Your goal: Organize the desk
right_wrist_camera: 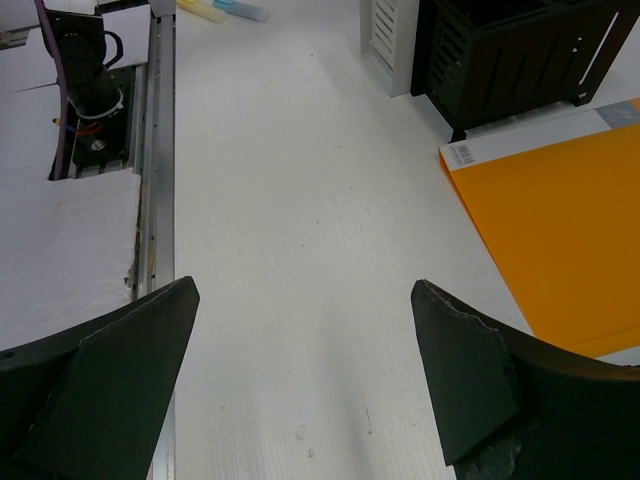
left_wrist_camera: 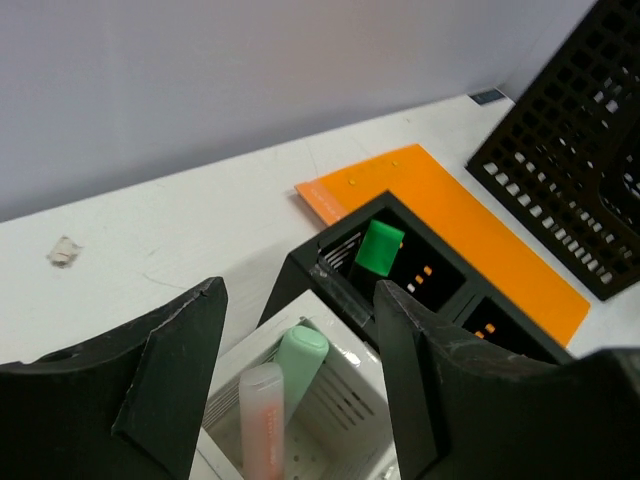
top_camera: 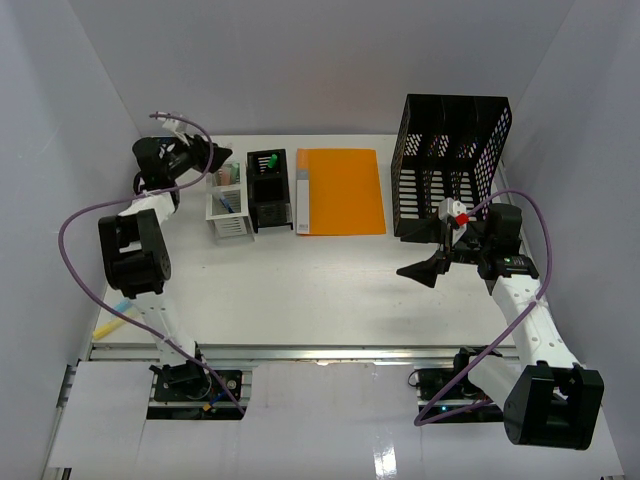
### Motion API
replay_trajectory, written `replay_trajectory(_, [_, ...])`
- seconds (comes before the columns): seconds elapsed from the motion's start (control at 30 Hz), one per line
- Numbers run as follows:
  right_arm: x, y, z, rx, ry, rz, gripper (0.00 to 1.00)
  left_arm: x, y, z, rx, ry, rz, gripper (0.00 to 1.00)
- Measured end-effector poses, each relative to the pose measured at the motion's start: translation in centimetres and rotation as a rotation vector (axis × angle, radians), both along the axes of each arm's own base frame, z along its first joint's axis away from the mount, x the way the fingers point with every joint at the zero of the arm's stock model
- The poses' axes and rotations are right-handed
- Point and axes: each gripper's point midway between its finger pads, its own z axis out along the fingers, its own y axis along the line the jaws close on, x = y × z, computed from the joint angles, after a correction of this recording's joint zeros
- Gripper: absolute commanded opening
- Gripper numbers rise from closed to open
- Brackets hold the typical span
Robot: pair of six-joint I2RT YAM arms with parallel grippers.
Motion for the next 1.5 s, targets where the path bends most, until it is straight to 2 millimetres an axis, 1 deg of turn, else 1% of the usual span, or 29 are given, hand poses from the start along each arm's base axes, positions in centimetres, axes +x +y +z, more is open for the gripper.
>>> replay_trajectory(0.07, [0.0, 0.0, 0.0, -0.001, -0.001, -0.001, 0.93, -0.8, 0.7, 2.6, 0.002, -0.021, 0.059, 0.72])
replay_trajectory(0.13, [0.0, 0.0, 0.0, -0.002, -0.004, -0.002, 0.93, -1.9, 1.7, 5.4, -0.001, -0.041, 0.137, 0.77])
replay_trajectory(0.2, [0.1, -0.1, -0.1, -0.004, -0.007, -0.004, 0.94, -3.4, 3.4, 7.7, -0.028, -0.030, 0.273, 0.84])
replay_trajectory(0.27, [0.1, -0.1, -0.1, -0.006, -0.006, -0.006, 0.94, -5.4, 5.4, 9.2, -0.075, 0.003, 0.424, 0.90])
replay_trajectory(0.33, [0.1, -0.1, -0.2, -0.007, -0.005, -0.007, 0.94, -7.0, 7.3, 9.7, -0.130, 0.047, 0.563, 0.95])
replay_trajectory(0.37, [0.1, -0.1, -0.2, -0.007, -0.005, -0.008, 0.94, -8.1, 8.4, 9.4, -0.169, 0.091, 0.648, 0.97])
replay_trajectory(0.4, [0.1, -0.1, -0.2, -0.008, -0.004, -0.008, 0.94, -9.4, 9.6, 8.7, -0.214, 0.147, 0.744, 0.98])
replay_trajectory(0.47, [0.1, -0.1, -0.3, -0.009, -0.004, -0.009, 0.93, -11.6, 11.5, 5.9, -0.275, 0.280, 0.899, 0.98])
replay_trajectory(0.53, [0.1, -0.2, -0.3, -0.010, -0.005, -0.011, 0.94, -13.9, 12.7, 2.4, -0.343, 0.430, 1.048, 0.98])
replay_trajectory(0.6, [0.2, -0.2, -0.3, -0.012, -0.005, -0.014, 0.94, -17.2, 13.7, -1.7, -0.401, 0.609, 1.222, 0.98])
replay_trajectory(0.67, [0.2, -0.2, -0.4, -0.015, -0.005, -0.018, 0.93, -20.3, 14.3, -4.8, -0.443, 0.750, 1.376, 0.95])
replay_trajectory(0.73, [0.4, -0.2, -0.5, -0.019, -0.004, -0.024, 0.94, -23.2, 14.8, -7.2, -0.471, 0.857, 1.516, 0.92])
replay_trajectory(0.8, [0.5, -0.3, -0.6, -0.023, 0.001, -0.030, 0.94, -25.5, 15.0, -9.0, -0.481, 0.928, 1.618, 0.90])
replay_trajectory(0.9, [0.9, -0.4, -1.0, -0.030, 0.014, -0.042, 0.93, -28.2, 15.3, -11.0, -0.498, 1.006, 1.752, 0.87])
replay_trajectory(1.07, [1.4, -0.9, -1.4, -0.037, 0.026, -0.067, 0.93, -31.8, 16.6, -14.1, -0.562, 1.081, 1.924, 0.85])
replay_trajectory(1.17, [1.5, -1.0, -1.5, -0.037, 0.031, -0.073, 0.93, -33.7, 17.6, -15.3, -0.583, 1.104, 2.014, 0.84])
replay_trajectory(1.27, [1.7, -1.1, -1.8, -0.037, 0.042, -0.077, 0.93, -34.3, 18.7, -15.8, -0.592, 1.098, 2.068, 0.81])
replay_trajectory(1.4, [1.8, -1.2, -1.9, -0.037, 0.050, -0.079, 0.93, -34.1, 20.1, -16.4, -0.607, 1.087, 2.097, 0.79])
replay_trajectory(1.5, [1.9, -1.3, -2.0, -0.037, 0.053, -0.085, 0.93, -33.9, 20.7, -17.4, -0.591, 1.117, 2.113, 0.76])
